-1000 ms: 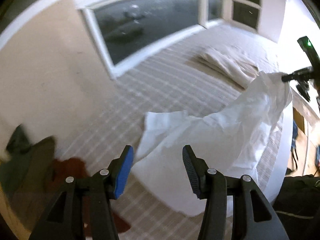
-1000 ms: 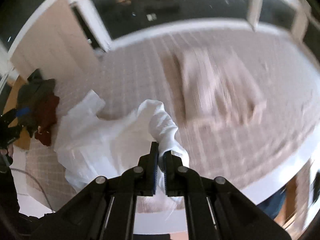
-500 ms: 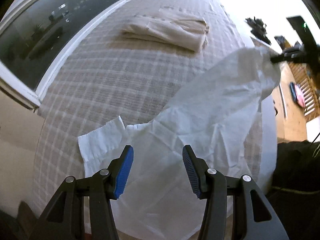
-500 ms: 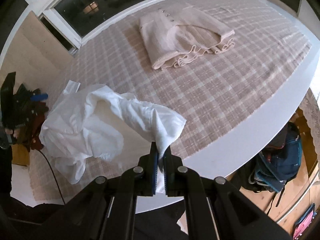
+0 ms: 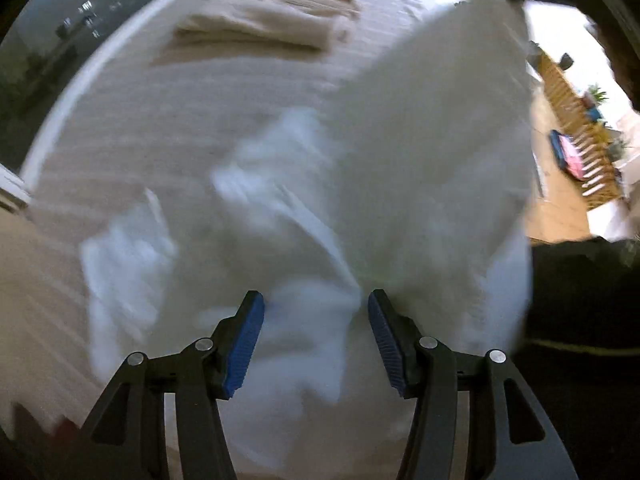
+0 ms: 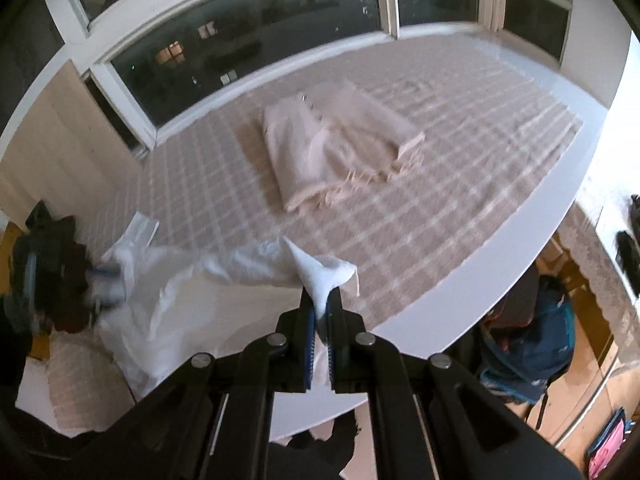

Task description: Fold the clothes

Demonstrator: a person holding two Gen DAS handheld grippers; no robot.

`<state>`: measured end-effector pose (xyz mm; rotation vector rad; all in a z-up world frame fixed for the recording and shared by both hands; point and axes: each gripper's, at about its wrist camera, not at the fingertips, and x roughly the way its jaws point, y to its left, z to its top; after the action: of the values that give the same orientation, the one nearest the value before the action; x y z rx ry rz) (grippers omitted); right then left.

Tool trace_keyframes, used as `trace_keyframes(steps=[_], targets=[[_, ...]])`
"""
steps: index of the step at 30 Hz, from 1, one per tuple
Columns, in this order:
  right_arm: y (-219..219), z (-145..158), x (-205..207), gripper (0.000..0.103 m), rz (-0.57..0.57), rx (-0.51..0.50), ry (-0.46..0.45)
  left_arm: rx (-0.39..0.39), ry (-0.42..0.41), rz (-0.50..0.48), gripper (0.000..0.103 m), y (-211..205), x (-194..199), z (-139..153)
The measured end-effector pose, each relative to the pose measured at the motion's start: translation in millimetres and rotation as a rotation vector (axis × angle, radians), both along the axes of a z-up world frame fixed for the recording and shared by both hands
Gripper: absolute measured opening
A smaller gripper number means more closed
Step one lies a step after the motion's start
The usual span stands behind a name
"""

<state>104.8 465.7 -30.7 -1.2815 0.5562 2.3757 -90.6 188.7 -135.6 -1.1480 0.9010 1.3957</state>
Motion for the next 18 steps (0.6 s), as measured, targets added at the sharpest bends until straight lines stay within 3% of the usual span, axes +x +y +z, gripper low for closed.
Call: trace_keyframes(steps=[6, 8, 10, 12, 16, 18], targets=[[-5.4, 18.9, -25.5, 0.005, 0.085, 0.089, 0.020, 0.025, 0.036, 0.071, 0.052, -26.0, 18.7, 17.0], [-9.6, 32.0, -32.2, 0.005, 0.116, 0.123, 0.036, 0.077, 0.069, 0.080, 0.054, -29.1, 24.1, 36.7], [-13.2, 43.9, -34.8, 0.005, 0.134, 0.136, 0.053, 0.128, 0.096, 0.072, 0.068, -29.6, 32.4, 53.7], [-15.3, 57.2, -38.0, 0.005, 0.149, 0.147, 0.070, 0.160, 0.119, 0.041, 0.073, -25.3, 41.3, 62.8], [-23.9, 71.9, -40.1, 0.005, 0.173, 0.192, 0.078, 0.155, 0.169, 0.005, 0.072, -8.5, 42.5, 63.1], [-29.6, 75.7, -39.4, 0.005, 0.187, 0.207, 0.079, 0.150, 0.149, -0.003, 0.065, -4.5, 39.5, 58.4]])
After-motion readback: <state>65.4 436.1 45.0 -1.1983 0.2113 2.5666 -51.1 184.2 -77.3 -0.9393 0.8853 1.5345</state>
